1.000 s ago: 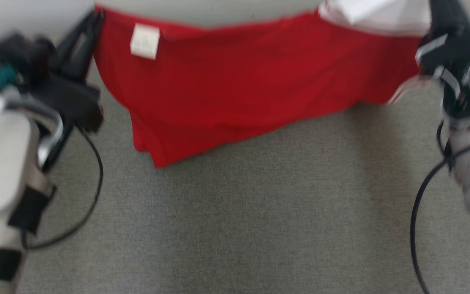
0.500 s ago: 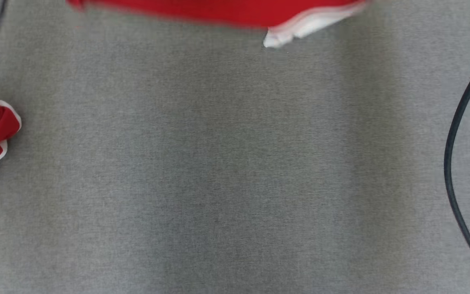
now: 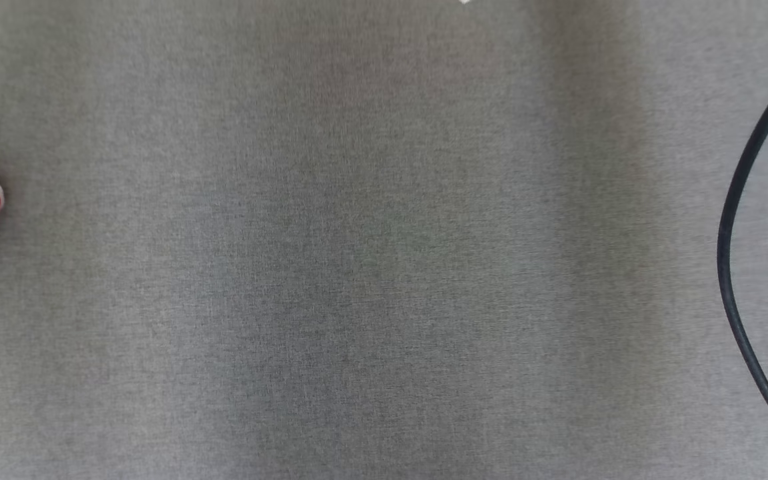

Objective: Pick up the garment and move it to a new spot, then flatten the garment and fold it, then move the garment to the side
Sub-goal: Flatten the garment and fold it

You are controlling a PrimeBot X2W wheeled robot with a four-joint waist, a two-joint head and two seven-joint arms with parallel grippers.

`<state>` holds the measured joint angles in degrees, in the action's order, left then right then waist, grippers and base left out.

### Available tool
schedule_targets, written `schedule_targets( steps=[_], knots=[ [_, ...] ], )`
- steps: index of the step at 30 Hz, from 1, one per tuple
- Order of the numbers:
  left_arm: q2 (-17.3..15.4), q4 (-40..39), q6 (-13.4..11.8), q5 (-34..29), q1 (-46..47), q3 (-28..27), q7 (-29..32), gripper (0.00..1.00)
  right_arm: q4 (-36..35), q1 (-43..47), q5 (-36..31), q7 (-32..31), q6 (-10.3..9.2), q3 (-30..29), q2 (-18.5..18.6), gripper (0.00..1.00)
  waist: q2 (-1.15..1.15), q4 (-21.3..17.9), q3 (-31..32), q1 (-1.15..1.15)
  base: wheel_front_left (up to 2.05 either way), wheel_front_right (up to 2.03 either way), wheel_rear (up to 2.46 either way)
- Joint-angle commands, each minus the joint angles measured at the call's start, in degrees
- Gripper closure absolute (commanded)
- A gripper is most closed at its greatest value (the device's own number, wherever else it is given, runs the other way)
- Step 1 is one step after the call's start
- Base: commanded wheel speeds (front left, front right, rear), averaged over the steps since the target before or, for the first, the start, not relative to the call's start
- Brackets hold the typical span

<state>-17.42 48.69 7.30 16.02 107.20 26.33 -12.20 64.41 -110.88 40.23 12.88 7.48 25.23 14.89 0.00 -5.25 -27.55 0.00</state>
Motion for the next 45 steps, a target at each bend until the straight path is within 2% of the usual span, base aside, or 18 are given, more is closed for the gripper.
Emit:
schedule_targets(
  steps=[1,7,11,14,20,26,32,33,37,40,45],
  knots=[
    [-0.01,0.6,-0.07,1.28,-0.77,-0.34,-0.73,1.0,-1.25,1.14,1.04,0.23,0.02,0.84,-0.13,1.0,0.0,0.16,-1.39,0.0,0.0,0.0,0.0],
    [-1.13,-1.14,0.02,2.62,-6.89,0.87,-2.55,1.0,-8.74,6.85,5.65,0.23,0.02,5.91,3.16,1.0,0.0,0.8,-2.58,0.0,0.0,0.0,0.0],
    [-1.86,-4.86,0.01,5.44,-13.3,-0.62,-3.0,1.0,-14.69,12.96,10.57,0.45,0.02,9.17,5.23,1.0,0.0,0.74,-1.13,0.0,0.0,0.0,0.0],
    [-2.48,-9.41,0.01,6.89,-20.08,-1.87,-2.98,1.0,-19.8,19.33,13.77,1.06,0.02,11.77,6.95,1.0,0.0,0.45,0.86,0.0,0.0,0.0,0.0],
    [-3.46,-22.79,-2.52,9.51,-36.66,-4.95,-3.02,1.0,-30.62,34.51,19.22,2.06,0.02,14.54,10.47,1.0,0.0,0.05,5.52,0.0,0.0,0.0,0.0],
    [-4.93,-35.99,-6.45,12.16,-56.82,-6.85,-3.03,1.0,-41.43,53.04,22.66,2.32,0.02,15.06,14.16,1.0,0.0,-0.43,10.81,0.0,0.0,0.0,0.0],
    [-5.08,-44.91,-10.62,12.61,-74.52,-7.31,-3.03,1.0,-48.21,70.12,23.36,2.03,0.02,14.36,16.89,1.0,0.0,-0.66,14.69,0.0,0.0,0.0,0.0],
    [-5.08,-44.91,-10.62,12.61,-74.52,-7.31,-3.03,1.0,-48.21,70.12,23.36,2.03,0.02,14.36,16.89,1.0,0.0,-0.66,14.69,0.0,0.0,0.0,0.0],
    [-4.19,-47.72,-11.93,12.15,-83.66,-7.5,-3.04,1.0,-50.86,79.99,24.86,1.66,0.02,12.87,17.57,1.0,0.0,-0.58,16.37,0.0,0.0,0.0,0.0],
    [-2.98,-48.01,-12.47,10.48,-91.03,-7.46,-3.04,1.0,-53.23,89.14,24.92,-0.05,0.02,12.17,18.09,1.0,0.0,-0.65,17.71,0.0,0.0,0.0,0.0],
    [-0.68,-47.16,-12.39,8.52,-98.45,-8.91,-3.04,1.0,-55.05,99.23,24.42,-4.11,0.02,10.91,18.82,1.0,0.0,-1.24,19.48,0.0,0.0,0.0,0.0]
  ],
)
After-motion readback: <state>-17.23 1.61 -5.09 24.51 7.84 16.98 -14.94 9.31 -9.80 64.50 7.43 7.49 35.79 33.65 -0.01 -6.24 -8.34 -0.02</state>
